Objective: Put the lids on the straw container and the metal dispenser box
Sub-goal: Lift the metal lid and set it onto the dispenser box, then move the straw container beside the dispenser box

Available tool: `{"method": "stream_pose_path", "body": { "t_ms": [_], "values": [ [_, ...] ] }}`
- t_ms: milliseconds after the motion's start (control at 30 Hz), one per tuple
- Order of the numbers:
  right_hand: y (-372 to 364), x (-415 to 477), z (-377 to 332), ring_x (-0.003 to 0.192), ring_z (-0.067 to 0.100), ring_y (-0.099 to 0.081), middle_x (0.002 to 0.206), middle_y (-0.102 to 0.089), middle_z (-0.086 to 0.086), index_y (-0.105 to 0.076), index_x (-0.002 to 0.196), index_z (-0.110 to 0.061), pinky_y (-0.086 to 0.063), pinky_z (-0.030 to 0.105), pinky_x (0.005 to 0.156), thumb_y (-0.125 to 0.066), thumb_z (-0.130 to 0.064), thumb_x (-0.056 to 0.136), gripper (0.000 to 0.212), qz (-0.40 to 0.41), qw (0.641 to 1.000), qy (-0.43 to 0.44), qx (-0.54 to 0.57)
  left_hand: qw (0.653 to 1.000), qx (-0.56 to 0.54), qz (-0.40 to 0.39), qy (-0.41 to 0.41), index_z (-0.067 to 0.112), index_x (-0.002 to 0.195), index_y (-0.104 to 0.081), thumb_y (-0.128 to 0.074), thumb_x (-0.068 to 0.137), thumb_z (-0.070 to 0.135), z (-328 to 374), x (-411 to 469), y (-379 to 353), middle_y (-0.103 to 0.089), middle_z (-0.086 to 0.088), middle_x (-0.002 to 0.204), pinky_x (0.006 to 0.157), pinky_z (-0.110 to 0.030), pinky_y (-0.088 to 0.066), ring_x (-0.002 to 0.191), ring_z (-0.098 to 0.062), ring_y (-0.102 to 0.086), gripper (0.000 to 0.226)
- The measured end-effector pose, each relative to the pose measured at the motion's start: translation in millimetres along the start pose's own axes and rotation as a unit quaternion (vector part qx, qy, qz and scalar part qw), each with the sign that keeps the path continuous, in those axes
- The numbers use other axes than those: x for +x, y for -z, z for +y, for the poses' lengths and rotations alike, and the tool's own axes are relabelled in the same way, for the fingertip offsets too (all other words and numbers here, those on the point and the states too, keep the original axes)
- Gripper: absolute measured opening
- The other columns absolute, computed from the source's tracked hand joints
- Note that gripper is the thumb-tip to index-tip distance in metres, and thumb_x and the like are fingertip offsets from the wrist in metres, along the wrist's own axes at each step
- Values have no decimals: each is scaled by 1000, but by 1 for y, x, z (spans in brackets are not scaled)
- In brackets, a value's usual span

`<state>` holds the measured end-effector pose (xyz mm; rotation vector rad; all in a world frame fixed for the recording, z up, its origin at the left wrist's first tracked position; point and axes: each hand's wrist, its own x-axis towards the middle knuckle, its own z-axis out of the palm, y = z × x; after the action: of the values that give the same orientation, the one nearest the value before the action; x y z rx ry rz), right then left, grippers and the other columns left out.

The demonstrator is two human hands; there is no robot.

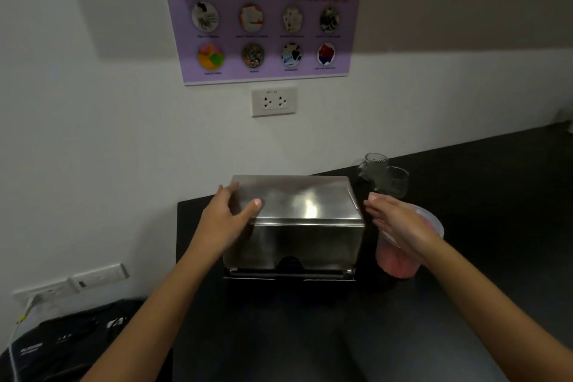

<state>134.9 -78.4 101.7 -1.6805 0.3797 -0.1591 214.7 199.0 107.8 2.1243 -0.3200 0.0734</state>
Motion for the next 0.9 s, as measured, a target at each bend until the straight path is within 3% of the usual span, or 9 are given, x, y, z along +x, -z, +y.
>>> {"method": "stream_pose_path", "body": {
  "t_ms": [100,200,300,400,500,667,800,900],
  "values": [
    [12,3,-6,124,22,-46,135,-48,12,-42,131,-10,-36,29,97,-47,-23,90,43,5,1000,12,18,998,-3,23,-53,22,133,-44,-59,84,37,16,-10,-11,-43,-1,143,97,-25,-32,126,-7,-37,53],
    [23,9,-10,120,20,-49,131,-52,11,-44,129,-12,-38,30,98,-48,-21,90,40,2,999,32,14,997,-20,26,-72,23,118,-58,-59,85,32,35,-15,-23,-59,7,122,89,-18,-35,114,-4,-48,34],
    [34,17,-15,114,19,-53,125,-56,11,-49,123,-13,-40,30,98,-49,-18,89,35,-3,998,57,25,996,-29,43,-78,25,110,-62,-59,86,31,57,-17,-40,-59,17,104,83,-10,-37,106,-1,-52,25],
    [49,23,-19,111,17,-55,119,-58,8,-54,117,-15,-42,28,95,-50,-16,88,29,-23,996,84,17,993,-52,66,-84,33,100,-61,-59,85,29,80,-20,-63,-61,18,100,80,-4,-40,98,4,-55,15],
    [75,27,-16,107,14,-56,115,-59,4,-57,110,-20,-44,20,84,-51,-16,88,23,-46,993,106,-3,985,-126,97,-73,38,89,-62,-60,85,23,102,-29,-94,-64,21,95,77,-3,-44,87,11,-59,16],
    [125,34,-3,107,12,-55,114,-60,0,-58,101,-30,-42,29,96,-53,-19,87,18,-96,990,97,-37,985,-142,91,-43,37,89,-65,-62,84,21,117,-54,-150,-68,14,96,81,-12,-46,92,0,-62,16],
    [150,38,10,92,1,-56,100,-60,-7,-59,107,-27,-42,15,73,-52,-18,87,22,-124,986,100,-56,986,-135,100,-2,36,83,-66,-63,83,23,120,-77,-180,-70,13,91,81,-15,-44,90,0,-64,14],
    [162,41,22,89,-5,-52,96,-57,-16,-57,113,-26,-38,12,67,-51,-20,88,26,-127,983,111,-77,988,-126,84,19,37,85,-65,-65,81,24,126,-86,-196,-70,12,94,82,-17,-46,92,-3,-64,14]
  ]
}}
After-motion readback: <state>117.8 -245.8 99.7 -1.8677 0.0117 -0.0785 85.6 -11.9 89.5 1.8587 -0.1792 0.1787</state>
